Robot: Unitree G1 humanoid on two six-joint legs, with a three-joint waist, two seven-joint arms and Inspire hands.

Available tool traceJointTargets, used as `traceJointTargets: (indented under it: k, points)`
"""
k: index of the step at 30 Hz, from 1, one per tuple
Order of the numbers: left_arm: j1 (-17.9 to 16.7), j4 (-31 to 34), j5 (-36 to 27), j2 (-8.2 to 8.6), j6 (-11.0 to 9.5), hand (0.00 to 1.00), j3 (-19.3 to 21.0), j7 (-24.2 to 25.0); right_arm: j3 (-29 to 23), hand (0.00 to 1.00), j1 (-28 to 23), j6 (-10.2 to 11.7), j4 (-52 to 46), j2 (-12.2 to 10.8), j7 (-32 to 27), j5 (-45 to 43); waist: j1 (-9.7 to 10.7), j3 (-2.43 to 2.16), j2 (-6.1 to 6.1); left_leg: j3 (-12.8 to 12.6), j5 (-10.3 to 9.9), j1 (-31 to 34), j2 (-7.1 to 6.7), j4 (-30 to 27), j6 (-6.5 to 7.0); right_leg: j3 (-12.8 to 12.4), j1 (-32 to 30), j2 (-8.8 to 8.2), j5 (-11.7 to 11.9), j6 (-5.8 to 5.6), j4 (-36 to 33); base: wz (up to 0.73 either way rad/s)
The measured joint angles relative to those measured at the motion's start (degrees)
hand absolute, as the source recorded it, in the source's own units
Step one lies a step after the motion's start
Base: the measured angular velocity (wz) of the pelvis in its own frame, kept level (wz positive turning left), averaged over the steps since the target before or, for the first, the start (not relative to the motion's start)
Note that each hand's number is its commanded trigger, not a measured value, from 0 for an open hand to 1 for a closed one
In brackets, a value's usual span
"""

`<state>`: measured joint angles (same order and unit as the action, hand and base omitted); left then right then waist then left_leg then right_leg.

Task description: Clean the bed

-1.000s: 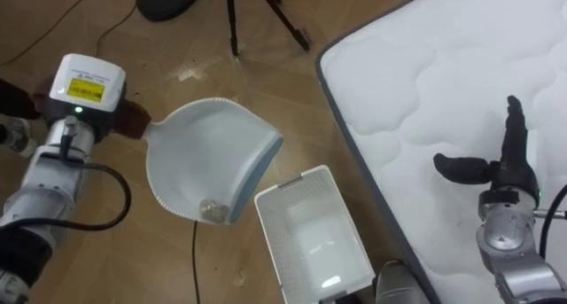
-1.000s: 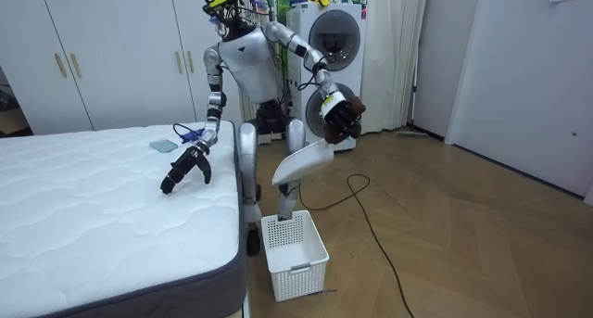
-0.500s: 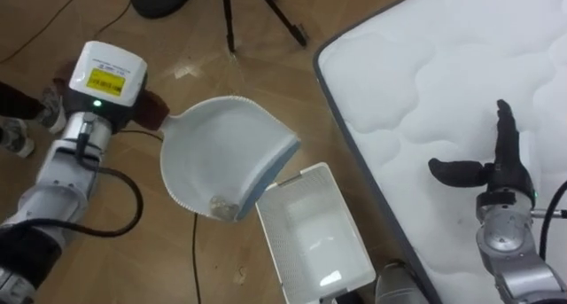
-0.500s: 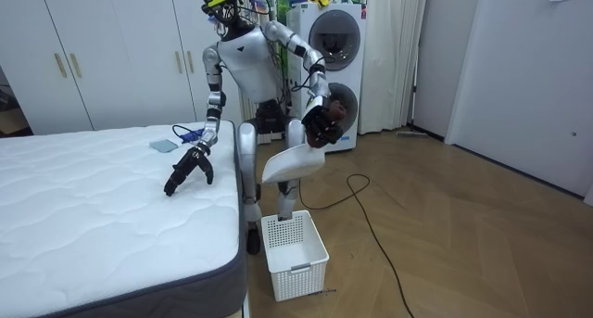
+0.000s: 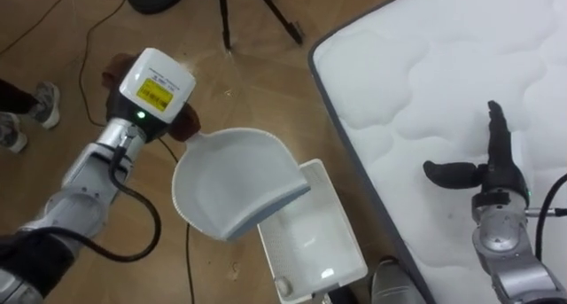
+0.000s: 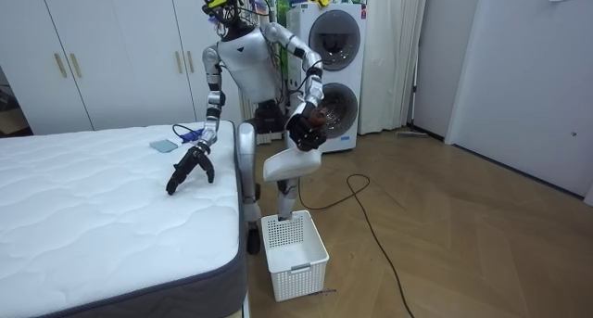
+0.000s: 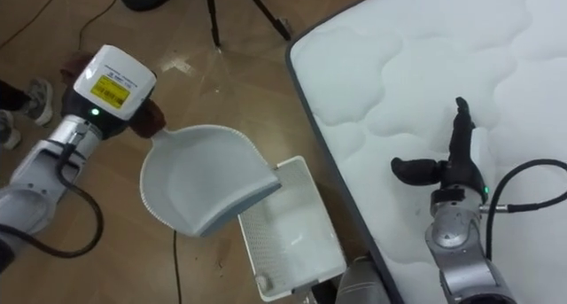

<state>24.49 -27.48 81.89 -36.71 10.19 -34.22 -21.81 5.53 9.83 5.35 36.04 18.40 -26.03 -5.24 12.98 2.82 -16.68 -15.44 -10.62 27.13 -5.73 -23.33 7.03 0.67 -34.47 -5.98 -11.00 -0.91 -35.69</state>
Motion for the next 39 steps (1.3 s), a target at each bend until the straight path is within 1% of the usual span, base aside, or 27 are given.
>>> traceJointTargets:
  k: [2,5,7,9,10,12,13,14,17,20,25,28,30,32,34,35,36,37,38,39]
  points:
    - [-0.05,1.36,0.31,0.01,-0.44,1.0,0.0,-0.03,-0.05,0.0,0.0,0.0,0.24,-0.08,-0.07,-0.02,0.0,-0.02,0.03,0.3,-0.07,0.4,0.06,-0.45,0.33,1.0,-0.01,-0.26,-0.01,0.38,0.09,0.06]
    - [-0.24,2.99,0.25,0.0,-0.59,1.0,-0.01,-0.3,0.06,0.0,0.01,0.0,0.31,-0.14,-0.62,0.1,-0.08,-0.03,0.01,0.3,-0.06,0.41,-0.01,-0.49,0.36,2.48,-0.04,-1.1,0.08,0.57,0.06,0.02]
    - [-0.24,3.18,0.24,0.0,-0.66,1.0,-0.01,-0.49,0.05,0.0,0.0,0.0,0.41,-0.15,-0.74,0.11,-0.07,-0.04,0.0,0.3,-0.04,0.39,0.0,-0.47,0.39,2.66,-0.03,-1.19,0.1,0.59,0.05,0.0]
    - [-0.25,3.16,0.17,0.0,-0.69,1.0,-0.01,-0.51,0.04,0.0,0.01,0.0,0.66,-0.14,-0.76,0.11,-0.17,-0.06,0.02,0.3,0.03,0.31,0.0,-0.41,0.54,2.66,-0.01,-1.18,0.11,0.59,0.0,0.0]
    - [-0.25,3.15,0.12,0.0,-0.69,1.0,-0.01,-0.52,0.04,0.0,0.01,0.0,0.81,-0.14,-0.72,0.11,-0.23,-0.07,0.04,0.3,0.14,0.26,0.03,-0.33,1.18,2.66,0.0,-1.11,0.1,0.59,-0.07,0.0]
    - [-0.26,3.14,0.08,0.0,-0.73,1.0,-0.01,-0.52,0.02,0.0,0.02,0.0,0.82,-0.12,-0.69,0.1,-0.32,-0.09,0.09,0.29,0.25,0.25,0.03,-0.26,1.49,2.61,-0.05,-1.1,0.1,0.59,-0.12,0.0]
    - [-0.26,3.13,-0.02,0.0,-0.74,1.0,-0.01,-0.55,0.03,0.0,0.02,-0.01,0.82,-0.14,-0.71,0.26,-0.48,-0.11,0.13,0.24,0.32,0.24,0.04,-0.24,1.99,2.43,-0.12,-1.02,0.1,0.58,-0.25,0.0]
    - [-0.26,3.13,-0.1,0.0,-0.79,1.0,-0.01,-0.65,0.05,0.0,0.02,-0.02,0.83,-0.14,-0.79,0.29,-0.6,-0.12,0.14,0.2,0.33,0.25,0.02,-0.27,2.09,2.3,-0.26,-1.02,0.1,0.58,-0.45,0.0]
    - [-0.29,2.73,-0.2,-0.11,-1.3,1.0,0.0,-2.17,0.18,0.0,0.04,-0.07,0.86,-0.14,-0.89,0.12,-0.94,-0.21,0.38,-0.13,0.28,0.25,0.0,-0.43,2.17,1.3,-0.66,-0.84,0.1,0.53,-1.06,0.0]
    - [-0.31,2.37,-0.2,-0.11,-1.99,1.0,0.0,-2.85,0.16,0.0,0.04,-0.07,0.87,-0.14,-0.76,0.1,-0.92,-0.2,0.39,-0.18,0.28,0.28,0.01,-0.54,2.18,1.25,-0.56,-0.83,0.1,0.52,-1.07,0.0]
    - [-0.33,1.82,-0.91,-0.11,-2.43,1.0,0.0,-2.97,1.17,0.0,0.02,-0.07,0.9,-0.09,-0.78,0.21,-1.02,-0.21,0.41,-0.23,0.25,0.26,0.12,-0.88,2.23,1.31,-0.39,-0.79,0.09,0.53,-1.05,0.0]
    - [-0.39,1.81,-1.37,-0.1,-3.07,1.0,0.09,-3.02,1.07,0.0,0.01,-0.07,1.21,-0.03,-0.79,0.54,-1.28,-0.22,0.62,-0.28,0.22,0.17,0.13,-0.97,2.29,1.3,-0.35,-0.82,0.09,0.53,-1.08,0.0]
    - [-0.68,1.76,-1.41,-0.1,-3.3,1.0,0.09,-3.47,1.06,0.0,-0.06,-0.06,1.47,0.03,-0.72,0.85,-1.26,-0.08,0.86,-0.28,0.21,-0.3,0.13,-0.94,2.29,1.35,0.07,-0.83,0.05,0.54,-1.06,0.0]
    - [-1.63,1.43,-1.71,-0.1,-4.01,1.0,0.25,-5.26,1.05,0.0,-0.55,0.09,1.47,0.08,-0.6,2.64,-1.48,0.07,1.05,-0.39,0.08,-1.56,0.13,-0.73,2.52,1.33,1.21,-0.81,-0.33,0.61,-1.02,-0.02]
    - [-3.14,1.3,-4.29,-0.11,-4.84,1.0,0.46,-6.52,0.94,0.0,-1.15,0.36,1.45,0.07,-0.57,4.28,-1.59,0.18,1.22,-0.56,-0.05,-3.01,0.1,-0.17,2.7,1.35,2.31,-0.83,-0.77,0.72,-1.0,-0.08]
    - [-4.62,1.31,-6.83,-0.06,-5.54,1.0,1.32,-6.86,0.92,0.0,-1.6,0.61,1.45,0.03,-0.28,5.14,-1.46,0.36,1.76,-1.12,-0.34,-4.0,0.16,-0.09,3.05,1.28,2.96,-0.9,-1.36,0.89,-1.05,-0.07]
    - [-6.44,1.4,-9.35,0.1,-5.8,1.0,2.12,-6.83,0.54,0.0,-2.04,0.92,1.45,0.0,0.39,5.62,-1.17,0.37,1.91,-1.13,-0.57,-4.6,0.32,-0.17,2.99,1.37,3.66,-0.76,-1.71,0.94,-0.85,-0.07]
    - [-7.4,1.52,-10.49,0.09,-6.09,1.0,2.63,-6.81,0.54,0.0,-2.29,0.94,1.37,0.02,0.65,6.05,-1.25,0.3,2.08,-1.18,-0.68,-4.83,0.37,-0.17,2.89,1.33,3.87,-0.68,-1.89,1.0,-0.76,-0.08]
    - [-8.6,1.59,-12.07,0.11,-6.76,1.0,3.33,-6.73,0.5,0.0,-2.91,1.05,1.29,0.08,0.82,6.85,-1.73,0.24,2.43,-1.44,-0.86,-5.09,0.81,-0.57,2.77,1.17,4.24,-0.22,-1.98,1.06,-0.39,-0.14]
    - [-9.1,1.61,-12.45,0.23,-7.11,1.0,3.79,-6.7,0.37,0.0,-3.25,1.05,1.28,0.03,0.99,6.97,-2.04,0.23,2.64,-1.59,-0.95,-5.29,1.12,-0.76,2.85,0.9,4.37,0.17,-1.95,1.07,-0.04,-0.23]
